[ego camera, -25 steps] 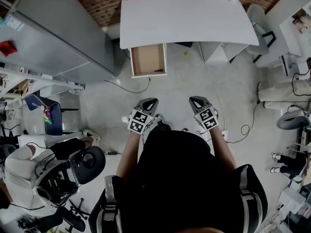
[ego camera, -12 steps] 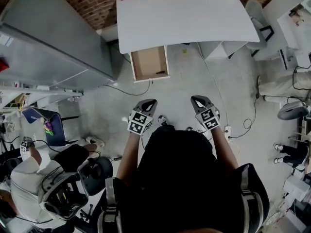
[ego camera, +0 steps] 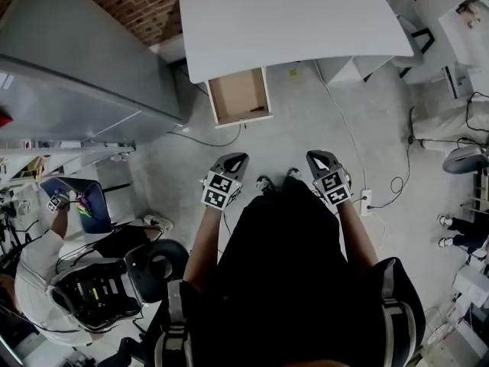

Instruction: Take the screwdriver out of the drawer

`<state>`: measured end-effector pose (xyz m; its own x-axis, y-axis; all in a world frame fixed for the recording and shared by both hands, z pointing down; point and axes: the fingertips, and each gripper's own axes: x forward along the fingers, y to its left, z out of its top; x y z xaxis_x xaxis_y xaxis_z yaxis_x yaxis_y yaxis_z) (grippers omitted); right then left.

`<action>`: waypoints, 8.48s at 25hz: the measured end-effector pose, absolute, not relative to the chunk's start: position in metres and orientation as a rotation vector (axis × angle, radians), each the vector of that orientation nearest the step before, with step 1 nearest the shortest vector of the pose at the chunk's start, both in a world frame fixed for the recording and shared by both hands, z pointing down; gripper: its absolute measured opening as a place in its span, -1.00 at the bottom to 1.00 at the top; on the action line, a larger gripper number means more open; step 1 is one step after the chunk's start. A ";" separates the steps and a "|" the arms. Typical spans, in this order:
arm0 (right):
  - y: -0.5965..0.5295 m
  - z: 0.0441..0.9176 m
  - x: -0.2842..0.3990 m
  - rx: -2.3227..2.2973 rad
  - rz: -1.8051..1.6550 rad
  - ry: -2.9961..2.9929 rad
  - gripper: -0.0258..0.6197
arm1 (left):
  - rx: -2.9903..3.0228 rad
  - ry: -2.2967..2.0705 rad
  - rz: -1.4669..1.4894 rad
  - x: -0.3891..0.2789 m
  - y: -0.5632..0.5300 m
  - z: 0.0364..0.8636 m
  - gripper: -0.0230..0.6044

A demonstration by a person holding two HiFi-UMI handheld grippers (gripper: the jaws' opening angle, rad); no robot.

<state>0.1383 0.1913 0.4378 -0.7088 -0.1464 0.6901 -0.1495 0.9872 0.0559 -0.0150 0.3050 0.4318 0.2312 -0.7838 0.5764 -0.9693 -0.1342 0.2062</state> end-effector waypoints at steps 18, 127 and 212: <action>0.130 0.473 0.102 -0.002 0.095 -2.393 -0.74 | 1.909 -1.558 0.582 -0.020 0.227 0.451 -0.86; 0.181 0.669 0.107 0.161 0.532 -2.089 -0.74 | 1.960 -0.458 1.466 -0.117 0.099 0.881 -0.75; 0.089 0.447 0.011 -0.076 -0.104 -2.328 -0.74 | 2.059 -1.399 0.854 -0.106 0.152 0.493 -0.75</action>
<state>0.0111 0.0889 0.4467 -0.6876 0.0224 0.7257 0.0870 0.9949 0.0517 -0.1059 0.1522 0.4934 0.2733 -0.6208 0.7347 -0.9374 -0.3434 0.0586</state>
